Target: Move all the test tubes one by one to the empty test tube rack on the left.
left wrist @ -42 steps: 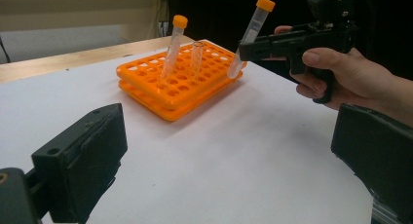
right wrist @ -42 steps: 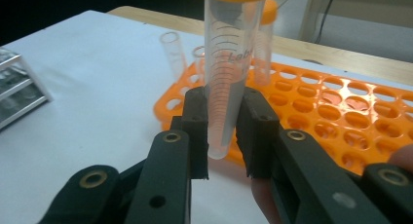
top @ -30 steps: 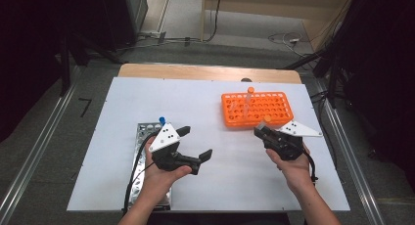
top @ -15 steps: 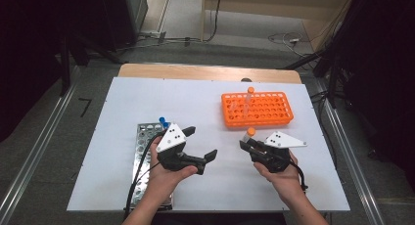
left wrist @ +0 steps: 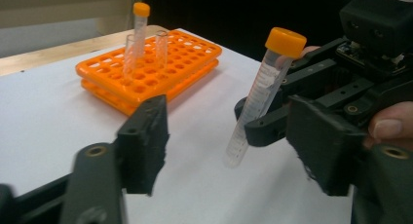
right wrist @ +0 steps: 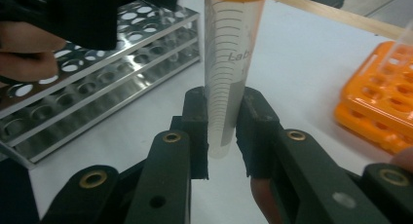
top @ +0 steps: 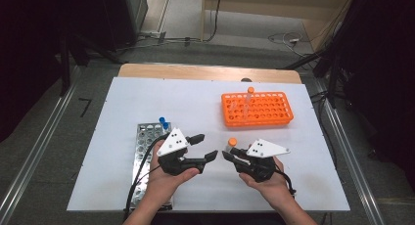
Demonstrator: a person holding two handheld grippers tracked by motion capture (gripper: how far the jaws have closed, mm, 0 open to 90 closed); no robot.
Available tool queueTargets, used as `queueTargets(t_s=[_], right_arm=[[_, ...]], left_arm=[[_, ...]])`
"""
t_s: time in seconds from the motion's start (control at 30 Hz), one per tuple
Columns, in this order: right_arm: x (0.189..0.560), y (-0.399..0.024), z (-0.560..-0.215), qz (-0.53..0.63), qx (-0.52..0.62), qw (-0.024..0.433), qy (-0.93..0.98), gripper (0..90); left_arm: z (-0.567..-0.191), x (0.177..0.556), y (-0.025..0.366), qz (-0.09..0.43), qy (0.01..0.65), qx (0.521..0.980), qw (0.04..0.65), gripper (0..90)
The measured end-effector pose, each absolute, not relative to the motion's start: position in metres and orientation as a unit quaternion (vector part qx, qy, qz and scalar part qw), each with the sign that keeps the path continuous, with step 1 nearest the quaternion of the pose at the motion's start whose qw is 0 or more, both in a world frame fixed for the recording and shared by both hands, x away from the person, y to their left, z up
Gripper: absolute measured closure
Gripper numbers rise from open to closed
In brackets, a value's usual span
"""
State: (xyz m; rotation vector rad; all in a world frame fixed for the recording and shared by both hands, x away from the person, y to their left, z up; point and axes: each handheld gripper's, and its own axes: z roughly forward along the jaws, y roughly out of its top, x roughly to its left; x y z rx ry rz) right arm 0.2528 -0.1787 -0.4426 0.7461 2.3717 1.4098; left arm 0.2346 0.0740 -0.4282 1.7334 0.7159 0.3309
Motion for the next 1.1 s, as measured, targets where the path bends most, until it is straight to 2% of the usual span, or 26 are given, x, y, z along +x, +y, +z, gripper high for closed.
queueTargets(t_s=[0.4, 0.63, 1.1], right_arm=[[0.245, -0.158, -0.445, 0.482, 0.234, 0.123, 0.835, 72.8], [0.24, -0.151, -0.445, 0.479, 0.22, 0.12, 0.841, 72.8], [0.238, -0.149, -0.445, 0.476, 0.211, 0.113, 0.847, 72.4]], left_arm=[[-0.431, 0.233, 0.067, 0.108, 0.273, 0.755, 0.587, 61.7], [-0.432, 0.232, 0.065, 0.093, 0.262, 0.758, 0.59, 67.1], [-0.432, 0.231, 0.066, 0.103, 0.256, 0.76, 0.588, 71.4]])
